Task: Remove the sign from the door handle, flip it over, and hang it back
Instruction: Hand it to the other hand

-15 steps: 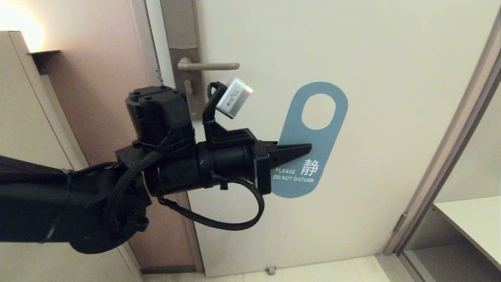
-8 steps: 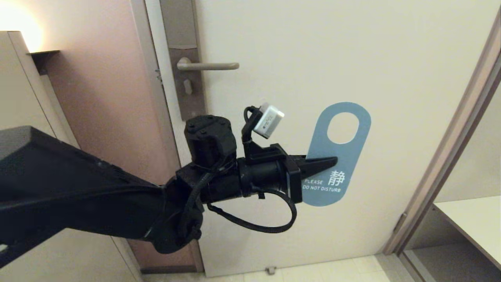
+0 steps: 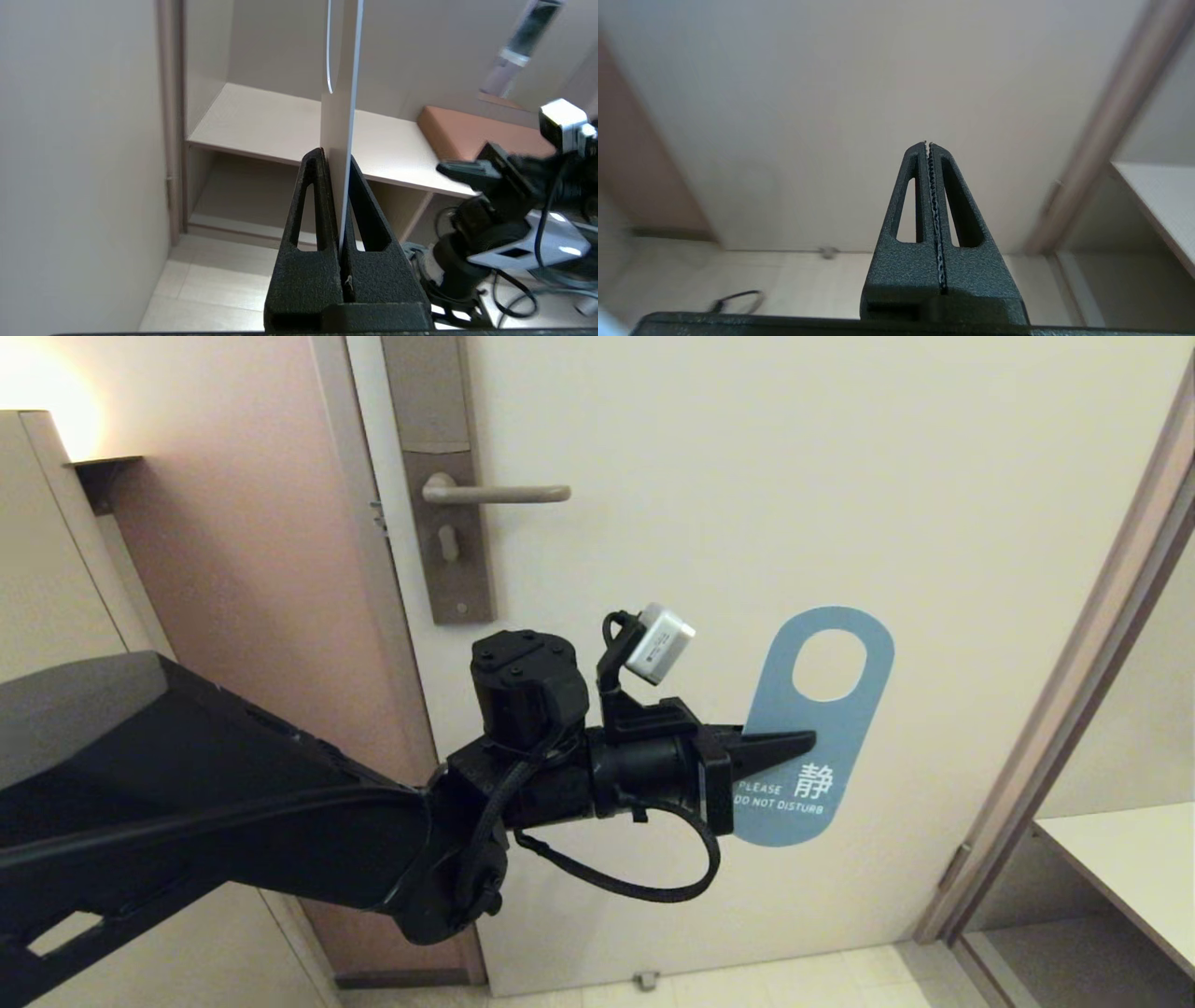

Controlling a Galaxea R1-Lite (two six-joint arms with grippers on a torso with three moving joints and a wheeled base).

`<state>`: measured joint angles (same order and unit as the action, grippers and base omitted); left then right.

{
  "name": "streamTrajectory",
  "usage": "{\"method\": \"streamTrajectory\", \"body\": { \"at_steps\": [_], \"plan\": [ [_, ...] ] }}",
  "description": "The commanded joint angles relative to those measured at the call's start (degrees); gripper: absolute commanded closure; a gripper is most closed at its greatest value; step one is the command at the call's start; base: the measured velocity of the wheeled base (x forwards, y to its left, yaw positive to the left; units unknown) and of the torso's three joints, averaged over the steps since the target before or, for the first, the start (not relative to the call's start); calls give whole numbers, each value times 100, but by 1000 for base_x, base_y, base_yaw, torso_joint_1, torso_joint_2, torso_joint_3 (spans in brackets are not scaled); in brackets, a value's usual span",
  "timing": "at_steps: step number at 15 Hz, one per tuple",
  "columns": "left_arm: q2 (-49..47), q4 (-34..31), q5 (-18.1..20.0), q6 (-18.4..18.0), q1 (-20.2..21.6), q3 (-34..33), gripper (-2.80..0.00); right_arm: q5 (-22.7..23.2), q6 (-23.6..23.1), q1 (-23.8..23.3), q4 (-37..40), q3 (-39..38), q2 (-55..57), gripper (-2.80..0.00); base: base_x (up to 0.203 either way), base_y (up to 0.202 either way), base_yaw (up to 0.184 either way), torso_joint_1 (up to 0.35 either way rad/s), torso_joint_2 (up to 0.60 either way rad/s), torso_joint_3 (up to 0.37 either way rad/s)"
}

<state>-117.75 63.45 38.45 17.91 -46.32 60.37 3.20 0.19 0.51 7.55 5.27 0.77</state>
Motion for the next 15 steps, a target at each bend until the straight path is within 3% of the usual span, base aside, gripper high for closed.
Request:
{"method": "streamTrajectory", "body": {
  "at_steps": [1, 5, 6, 10, 12, 15],
  "plan": [
    [-6, 36, 110, 11, 1, 78, 0, 236, 92, 16, 27, 380, 641, 0, 0, 0, 0, 0, 0, 0],
    [-14, 29, 127, 20, -52, 301, 0, 488, 352, 361, -421, 948, 2428, 0, 0, 0, 0, 0, 0, 0],
    [-20, 27, 127, 20, -74, 373, 0, 710, 380, 428, -586, 1013, 2803, 0, 0, 0, 0, 0, 0, 0],
    [-146, 20, 153, 228, -148, 743, 0, 2571, 171, 525, -859, 1274, 3792, 0, 0, 0, 0, 0, 0, 0],
    [-238, 18, 154, 248, -158, 881, 0, 3003, 20, 529, -1006, 1437, 4255, 0, 0, 0, 0, 0, 0, 0],
    [-296, 18, 154, 257, -166, 924, 0, 3199, -24, 534, -1847, 1506, 4916, 0, 0, 0, 0, 0, 0, 0]
  ]
}}
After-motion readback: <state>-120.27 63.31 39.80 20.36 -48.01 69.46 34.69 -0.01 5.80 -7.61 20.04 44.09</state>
